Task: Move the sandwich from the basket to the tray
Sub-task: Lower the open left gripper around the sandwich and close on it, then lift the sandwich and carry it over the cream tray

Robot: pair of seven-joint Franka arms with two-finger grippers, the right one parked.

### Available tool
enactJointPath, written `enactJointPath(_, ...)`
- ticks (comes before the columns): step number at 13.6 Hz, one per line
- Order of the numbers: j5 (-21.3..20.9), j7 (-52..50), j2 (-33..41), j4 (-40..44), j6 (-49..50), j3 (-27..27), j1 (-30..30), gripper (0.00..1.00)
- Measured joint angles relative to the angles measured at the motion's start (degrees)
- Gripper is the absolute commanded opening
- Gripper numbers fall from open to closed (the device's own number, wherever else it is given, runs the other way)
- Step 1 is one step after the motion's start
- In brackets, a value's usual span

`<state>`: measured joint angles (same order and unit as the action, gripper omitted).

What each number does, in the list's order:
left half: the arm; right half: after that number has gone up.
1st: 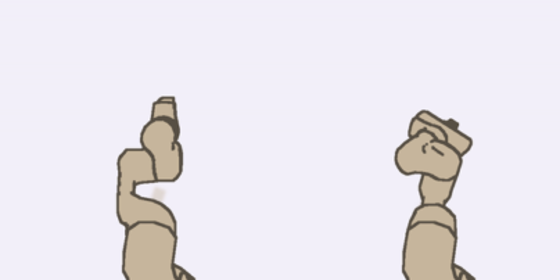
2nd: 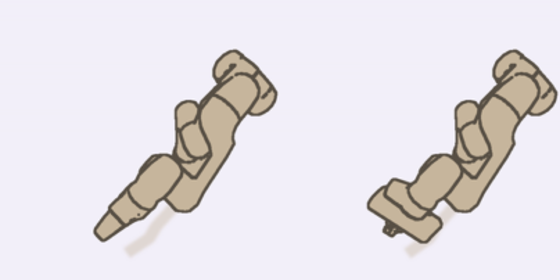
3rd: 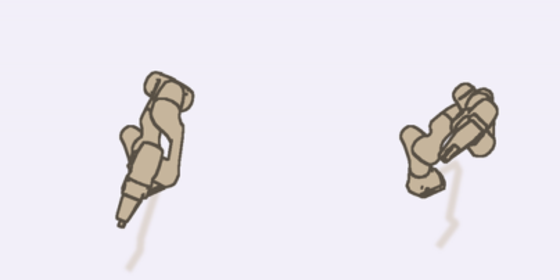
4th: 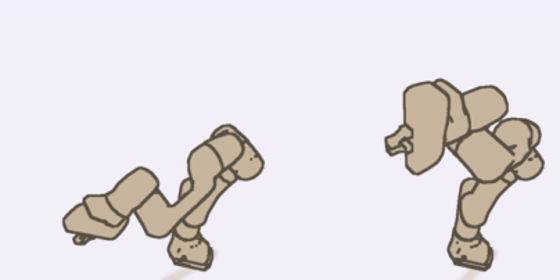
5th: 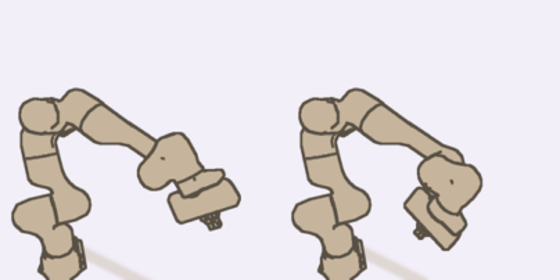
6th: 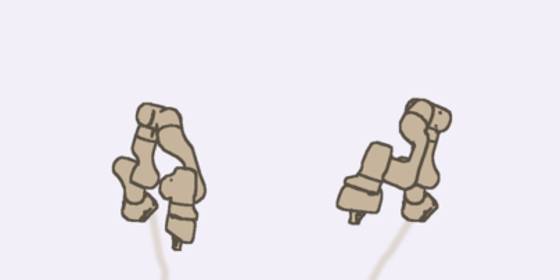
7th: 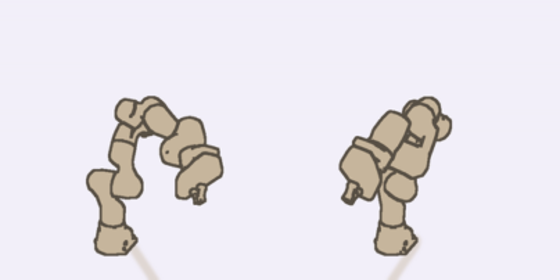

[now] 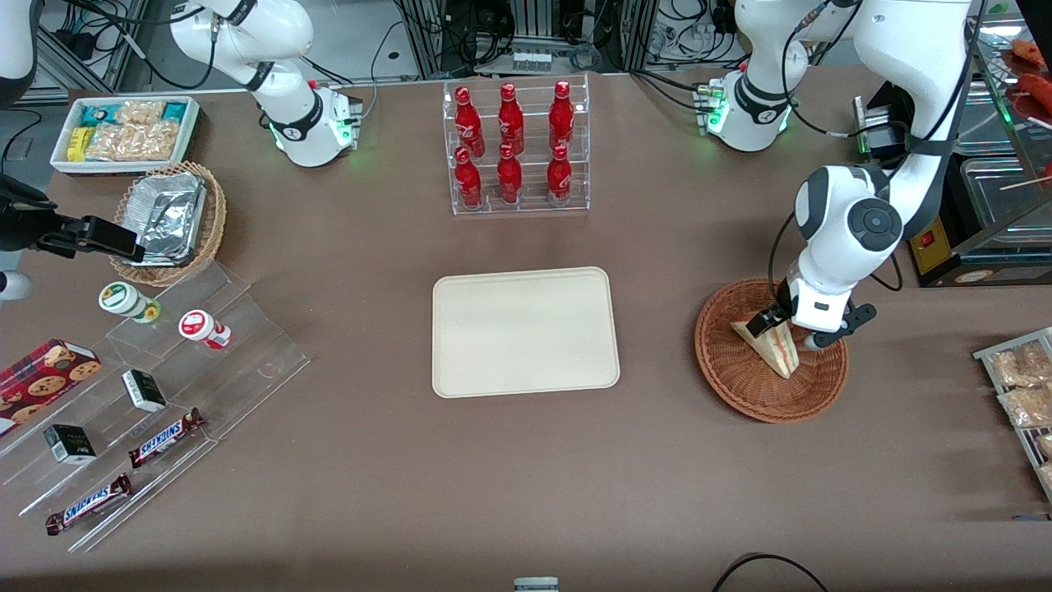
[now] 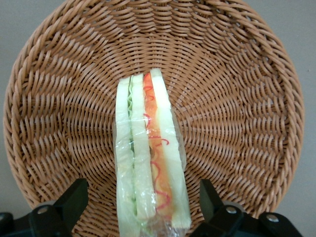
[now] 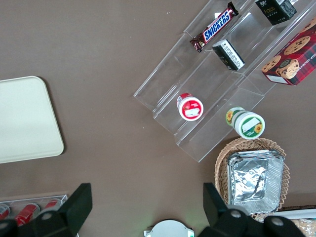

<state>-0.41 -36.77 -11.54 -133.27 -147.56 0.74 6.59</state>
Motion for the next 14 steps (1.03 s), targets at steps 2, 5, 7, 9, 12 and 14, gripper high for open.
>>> enactJointPath(2, 0.01, -0.66, -0.46, 0.0, -0.2, 0.0, 0.0, 0.49)
enactJointPath(5, 0.01, -2.32, -0.75, 0.0, -0.22, 0.0, 0.0, 0.0)
enactJointPath(7, 0.01, -2.43, -0.76, 0.13, -0.22, 0.0, 0.01, 0.0)
enactJointPath(9, 0.0, -2.42, -0.76, 0.75, -0.18, 0.09, 0.1, 0.0)
enactJointPath(12, -0.12, -1.94, -0.75, 5.15, 6.79, 0.52, 0.55, 0.0)
enactJointPath(14, -0.2, 0.1, -0.73, 10.05, 13.95, 0.92, 0.87, 0.0)
